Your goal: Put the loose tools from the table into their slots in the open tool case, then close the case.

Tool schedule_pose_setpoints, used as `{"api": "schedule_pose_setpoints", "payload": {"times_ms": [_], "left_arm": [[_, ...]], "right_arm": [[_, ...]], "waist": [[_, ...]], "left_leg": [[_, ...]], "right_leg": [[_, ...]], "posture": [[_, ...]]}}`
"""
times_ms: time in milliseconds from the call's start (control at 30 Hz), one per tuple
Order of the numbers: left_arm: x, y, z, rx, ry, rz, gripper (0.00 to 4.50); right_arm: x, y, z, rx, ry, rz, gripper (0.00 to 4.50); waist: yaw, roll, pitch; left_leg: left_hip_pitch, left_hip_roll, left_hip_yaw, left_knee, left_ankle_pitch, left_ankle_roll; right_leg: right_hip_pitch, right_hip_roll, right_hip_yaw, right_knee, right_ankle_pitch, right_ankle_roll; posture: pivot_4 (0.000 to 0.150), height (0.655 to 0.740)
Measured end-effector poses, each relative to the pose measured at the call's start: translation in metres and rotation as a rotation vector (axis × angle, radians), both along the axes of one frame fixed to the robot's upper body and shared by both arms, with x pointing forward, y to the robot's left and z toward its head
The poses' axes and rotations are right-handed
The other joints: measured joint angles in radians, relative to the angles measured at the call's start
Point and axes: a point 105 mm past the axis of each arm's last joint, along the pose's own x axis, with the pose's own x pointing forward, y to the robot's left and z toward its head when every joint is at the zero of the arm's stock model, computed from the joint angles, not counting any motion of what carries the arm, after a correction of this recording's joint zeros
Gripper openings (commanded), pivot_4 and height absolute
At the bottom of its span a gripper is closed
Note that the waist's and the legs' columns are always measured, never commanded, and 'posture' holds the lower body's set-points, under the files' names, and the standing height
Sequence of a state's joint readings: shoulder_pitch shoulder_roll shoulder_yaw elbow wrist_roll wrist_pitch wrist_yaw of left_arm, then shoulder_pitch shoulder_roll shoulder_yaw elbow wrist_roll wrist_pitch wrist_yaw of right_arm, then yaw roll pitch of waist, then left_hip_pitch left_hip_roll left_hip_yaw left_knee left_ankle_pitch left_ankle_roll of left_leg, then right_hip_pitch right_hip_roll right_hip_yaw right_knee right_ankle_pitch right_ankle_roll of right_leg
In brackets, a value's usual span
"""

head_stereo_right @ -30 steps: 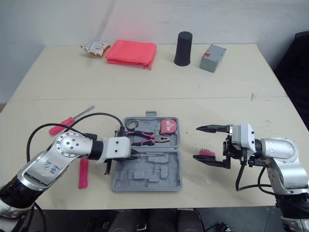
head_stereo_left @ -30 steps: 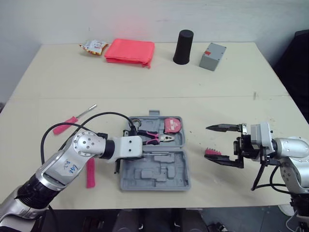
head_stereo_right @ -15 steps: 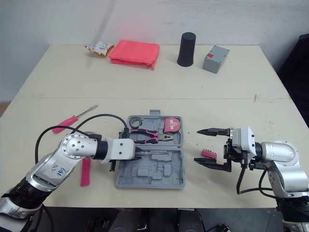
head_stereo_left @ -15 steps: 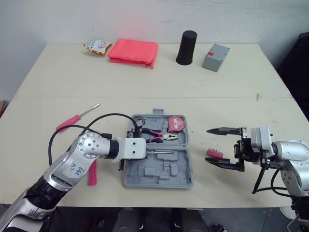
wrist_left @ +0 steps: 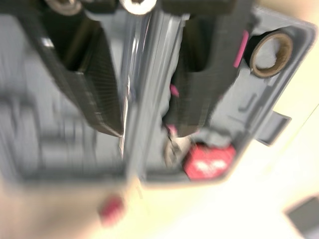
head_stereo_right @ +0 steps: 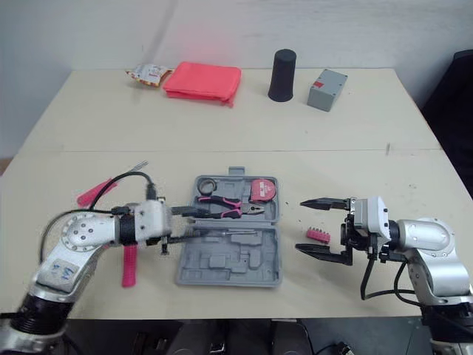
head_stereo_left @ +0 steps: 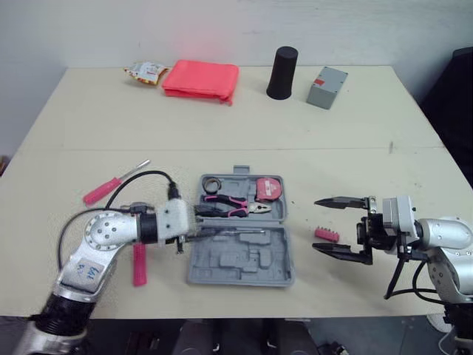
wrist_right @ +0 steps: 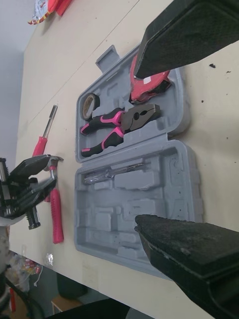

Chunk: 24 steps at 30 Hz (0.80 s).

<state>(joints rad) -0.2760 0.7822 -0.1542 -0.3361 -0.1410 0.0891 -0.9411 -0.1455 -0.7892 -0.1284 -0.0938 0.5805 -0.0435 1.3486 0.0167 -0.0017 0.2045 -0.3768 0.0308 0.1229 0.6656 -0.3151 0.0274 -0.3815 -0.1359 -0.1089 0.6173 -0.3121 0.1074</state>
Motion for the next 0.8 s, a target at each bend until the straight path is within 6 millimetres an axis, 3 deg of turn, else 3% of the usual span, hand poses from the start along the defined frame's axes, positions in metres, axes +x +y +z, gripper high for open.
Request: {"api": "schedule_pose_setpoints", "payload": {"times_ms": [100,200,233,267,433,800], "left_arm": [[-0.001,-0.002,0.008,-0.292,0.081,0.029,0.1],[0.001,0.0,0.006,-0.417,0.142,0.069,0.1],[0.008,0.004,-0.002,-0.465,0.198,0.129,0.1],[0.007,-0.01,-0.013,-0.468,0.245,0.112,0.1],[0.014,-0.016,-0.034,-0.382,0.297,0.114,0.1],[0.012,-0.028,-0.042,-0.268,0.282,0.034,0.1]], "right_arm": [[0.0,0.001,-0.001,0.008,0.002,-0.001,4.5],[0.0,0.002,-0.002,0.014,0.002,-0.003,4.5],[0.0,0.002,-0.002,0.017,0.005,-0.007,4.5],[0.0,0.002,-0.003,0.019,0.004,-0.011,4.5],[0.0,0.004,-0.002,0.018,-0.005,-0.016,4.5],[0.001,0.004,-0.005,0.026,0.001,-0.043,4.5]], "waist": [[0.0,0.0,0.0],[0.002,-0.002,0.0],[0.007,-0.002,0.0],[0.006,-0.002,0.0],[0.006,-0.002,0.0],[0.006,-0.002,0.0]], "left_leg": [[0.001,0.0,0.0,0.002,0.0,0.001],[0.001,0.0,-0.002,0.002,0.0,0.0],[0.001,-0.001,-0.002,0.002,0.0,0.0],[0.001,-0.001,-0.002,0.001,0.0,0.0],[0.002,-0.001,-0.002,0.001,0.0,0.0],[0.002,0.0,-0.002,0.001,0.0,0.0]], "right_leg": [[0.002,-0.004,0.0,0.002,0.0,0.0],[0.003,-0.005,0.0,0.001,0.0,0.0],[0.003,-0.004,-0.002,0.001,0.0,0.0],[0.003,-0.004,-0.003,0.001,0.0,0.0],[0.003,0.001,-0.005,0.001,0.0,0.0],[0.003,0.0,-0.004,0.001,0.0,0.0]], "posture": [[0.15,0.74],[0.15,0.74],[0.15,0.74],[0.15,0.74],[0.15,0.74],[0.15,0.74]]}}
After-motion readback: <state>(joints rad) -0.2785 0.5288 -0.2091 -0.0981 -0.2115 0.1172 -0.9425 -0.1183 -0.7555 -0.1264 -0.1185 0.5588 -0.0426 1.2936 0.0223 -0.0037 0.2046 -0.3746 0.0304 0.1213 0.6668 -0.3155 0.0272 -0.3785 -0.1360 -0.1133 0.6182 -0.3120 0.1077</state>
